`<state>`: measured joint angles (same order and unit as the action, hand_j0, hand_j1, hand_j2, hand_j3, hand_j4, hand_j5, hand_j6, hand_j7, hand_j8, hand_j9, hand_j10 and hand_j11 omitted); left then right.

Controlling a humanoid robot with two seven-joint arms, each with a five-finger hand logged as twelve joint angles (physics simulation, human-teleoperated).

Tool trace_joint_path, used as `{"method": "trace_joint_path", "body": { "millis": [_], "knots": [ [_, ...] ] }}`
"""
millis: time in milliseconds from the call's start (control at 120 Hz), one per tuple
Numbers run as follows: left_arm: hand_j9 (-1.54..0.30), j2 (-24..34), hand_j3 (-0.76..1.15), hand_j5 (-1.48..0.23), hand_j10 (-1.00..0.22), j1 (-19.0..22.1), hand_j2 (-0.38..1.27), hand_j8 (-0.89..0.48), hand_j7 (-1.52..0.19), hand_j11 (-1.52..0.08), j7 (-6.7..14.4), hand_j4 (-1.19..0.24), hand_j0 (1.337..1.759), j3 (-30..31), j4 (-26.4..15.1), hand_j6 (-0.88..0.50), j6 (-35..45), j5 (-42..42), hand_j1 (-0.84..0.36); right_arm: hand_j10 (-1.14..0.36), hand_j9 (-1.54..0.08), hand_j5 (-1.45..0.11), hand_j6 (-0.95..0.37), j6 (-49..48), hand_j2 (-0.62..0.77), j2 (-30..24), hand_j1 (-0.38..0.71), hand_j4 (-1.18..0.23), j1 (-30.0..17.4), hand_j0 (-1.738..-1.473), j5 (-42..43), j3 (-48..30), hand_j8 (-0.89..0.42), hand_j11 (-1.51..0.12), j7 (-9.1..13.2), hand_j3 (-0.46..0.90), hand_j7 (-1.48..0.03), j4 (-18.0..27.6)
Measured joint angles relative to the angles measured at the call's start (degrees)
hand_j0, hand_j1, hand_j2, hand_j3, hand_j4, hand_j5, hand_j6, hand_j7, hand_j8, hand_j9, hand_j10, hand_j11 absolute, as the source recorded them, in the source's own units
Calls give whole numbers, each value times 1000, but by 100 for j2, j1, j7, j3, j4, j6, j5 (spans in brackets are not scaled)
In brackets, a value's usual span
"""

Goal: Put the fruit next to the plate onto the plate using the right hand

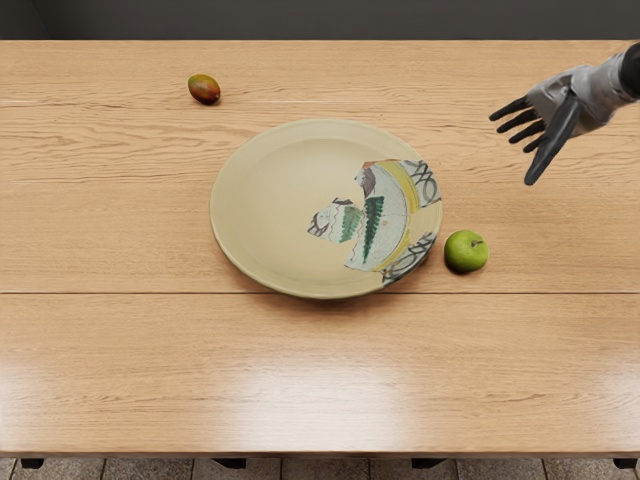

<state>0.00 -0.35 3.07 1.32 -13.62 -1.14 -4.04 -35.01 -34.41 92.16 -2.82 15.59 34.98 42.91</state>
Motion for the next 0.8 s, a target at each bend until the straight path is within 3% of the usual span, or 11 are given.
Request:
{"method": "trace_joint_path", "body": {
  "millis": [242, 392, 475, 558, 617, 708, 800],
  "knots": [
    [0, 0, 0, 0, 0, 0, 0, 0, 0, 0, -1, 0, 1658, 0, 0, 0, 0, 0, 349, -19, -21, -24, -20, 0, -4, -236, -327, -20, -302, -1658, -53, -392, -21, -18, 1, 0, -24, 7],
    [0, 0, 0, 0, 0, 0, 0, 0, 0, 0, 0, 0, 1658, -1, 0, 0, 0, 0, 349, -20, -24, -26, -21, -1, -5, -107, -325, -21, -290, -1658, 201, -254, -22, -23, 2, 0, -26, 848],
    [0, 0, 0, 0, 0, 0, 0, 0, 0, 0, 0, 0, 1658, 0, 0, 0, 0, 0, 349, -20, -25, -26, -21, 0, -5, 75, -325, -21, 261, -1658, 361, 541, -21, -24, 2, 0, -26, 1505],
    [0, 0, 0, 0, 0, 0, 0, 0, 0, 0, 0, 0, 1658, 0, 0, 0, 0, 0, 349, -20, -25, -26, -21, 30, -5, -293, -325, -21, 1478, -1658, 259, 1377, -21, -24, 2, 0, -25, 2666],
    [0, 0, 0, 0, 0, 0, 0, 0, 0, 0, 0, 0, 1658, 0, 0, 0, 0, 0, 349, -20, -25, -25, -21, 670, -4, -574, -326, -20, 2176, -1658, 143, 2024, -21, -24, 2, 0, -25, 3252],
    [0, 0, 0, 0, 0, 0, 0, 0, 0, 0, 0, 0, 1658, 0, 0, 0, 0, 0, 349, -20, -24, -25, -21, 1783, -4, -600, -326, -20, 2720, -1658, -187, 2902, -20, -24, 2, 0, -25, 3713],
    [0, 0, 0, 0, 0, 0, 0, 0, 0, 0, 0, 0, 1658, 0, 0, 0, 0, 0, 349, -19, -24, -24, -20, 2532, -4, 194, -327, -19, 2958, -1658, -568, 3750, -20, -24, 2, 0, -24, 3865]
  ]
}}
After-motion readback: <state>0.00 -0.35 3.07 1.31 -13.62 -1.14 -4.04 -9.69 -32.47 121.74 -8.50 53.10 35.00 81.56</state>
